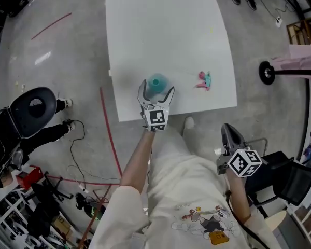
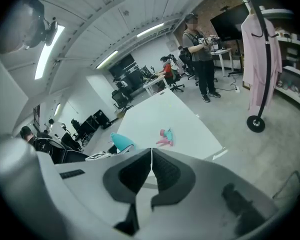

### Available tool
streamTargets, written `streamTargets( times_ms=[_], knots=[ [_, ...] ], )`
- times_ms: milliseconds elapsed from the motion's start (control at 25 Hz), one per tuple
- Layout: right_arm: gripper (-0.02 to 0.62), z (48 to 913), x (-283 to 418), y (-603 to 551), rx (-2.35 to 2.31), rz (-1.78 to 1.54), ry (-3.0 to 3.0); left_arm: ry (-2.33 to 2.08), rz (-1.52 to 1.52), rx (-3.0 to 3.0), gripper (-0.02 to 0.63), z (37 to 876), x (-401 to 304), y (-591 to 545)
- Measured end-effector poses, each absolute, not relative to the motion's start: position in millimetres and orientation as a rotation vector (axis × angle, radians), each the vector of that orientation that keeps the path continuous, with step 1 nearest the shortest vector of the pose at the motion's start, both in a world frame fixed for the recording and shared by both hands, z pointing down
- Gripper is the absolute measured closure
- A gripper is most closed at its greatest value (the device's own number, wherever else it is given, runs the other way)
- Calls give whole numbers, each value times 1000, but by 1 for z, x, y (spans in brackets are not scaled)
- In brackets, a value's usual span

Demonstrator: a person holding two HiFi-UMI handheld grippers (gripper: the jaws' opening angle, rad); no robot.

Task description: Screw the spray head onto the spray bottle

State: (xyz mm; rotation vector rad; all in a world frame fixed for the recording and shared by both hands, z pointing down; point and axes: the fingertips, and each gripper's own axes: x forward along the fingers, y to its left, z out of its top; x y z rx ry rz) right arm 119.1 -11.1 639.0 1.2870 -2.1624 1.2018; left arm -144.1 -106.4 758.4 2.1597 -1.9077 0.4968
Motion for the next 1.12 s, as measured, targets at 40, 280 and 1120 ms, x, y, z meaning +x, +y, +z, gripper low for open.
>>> streamTargets(
  times_ms=[40, 280, 1120],
  knots=[
    [588, 641, 118, -13, 1294, 1210, -2150, -1906, 464, 2159, 123, 759, -145, -113],
    [588, 634, 110, -28, 1319, 1202, -2144, -1837, 342, 2112, 123, 767, -147, -137],
    [588, 633, 88, -44, 1272, 1253, -2228, -1830, 551, 2105, 183, 764, -149, -136]
  ],
)
